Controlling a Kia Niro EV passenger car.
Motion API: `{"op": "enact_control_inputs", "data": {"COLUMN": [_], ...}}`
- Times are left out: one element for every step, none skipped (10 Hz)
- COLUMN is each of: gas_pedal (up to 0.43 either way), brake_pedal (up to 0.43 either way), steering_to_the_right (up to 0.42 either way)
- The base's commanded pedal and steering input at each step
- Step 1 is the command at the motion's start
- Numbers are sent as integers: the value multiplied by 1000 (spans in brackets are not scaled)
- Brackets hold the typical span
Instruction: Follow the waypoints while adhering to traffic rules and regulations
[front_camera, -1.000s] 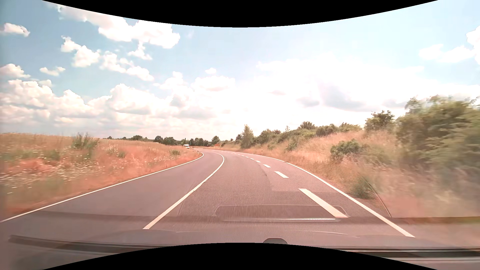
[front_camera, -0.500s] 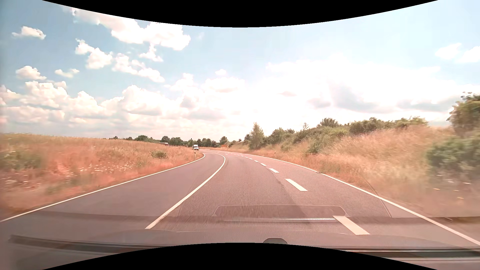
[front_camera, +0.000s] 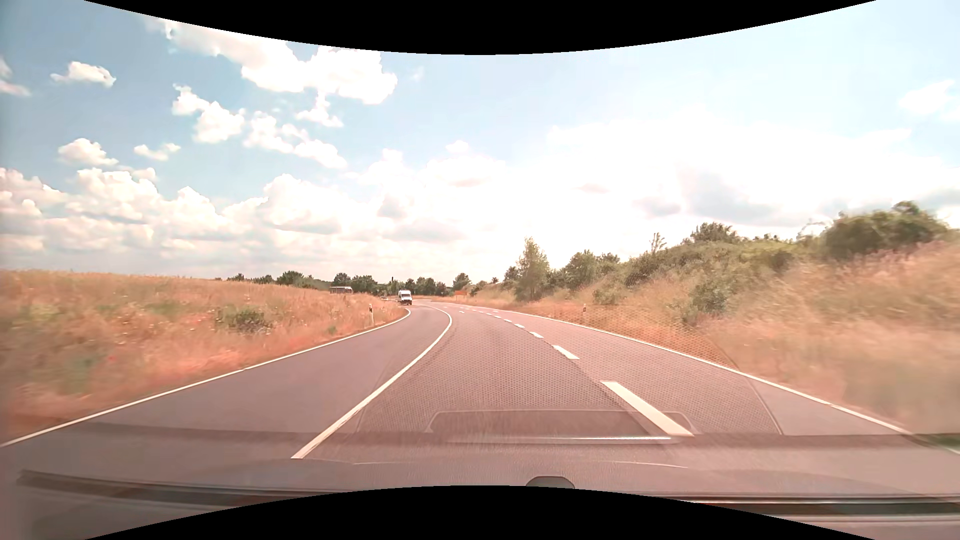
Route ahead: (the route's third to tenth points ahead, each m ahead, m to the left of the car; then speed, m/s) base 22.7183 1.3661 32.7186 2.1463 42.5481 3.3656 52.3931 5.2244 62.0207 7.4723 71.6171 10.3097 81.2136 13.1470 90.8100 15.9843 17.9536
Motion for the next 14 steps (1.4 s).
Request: {"op": "enact_control_inputs", "data": {"gas_pedal": [47,47,47,47,47,47,47,47,47,47,47,47,47,47], "brake_pedal": [0,0,0,0,0,0,0,0,0,0,0,0,0,0], "steering_to_the_right": [-25,-25,-25,-25,-25,-25,-25,-25,-24,-24,-23,-23,-23,-23]}}
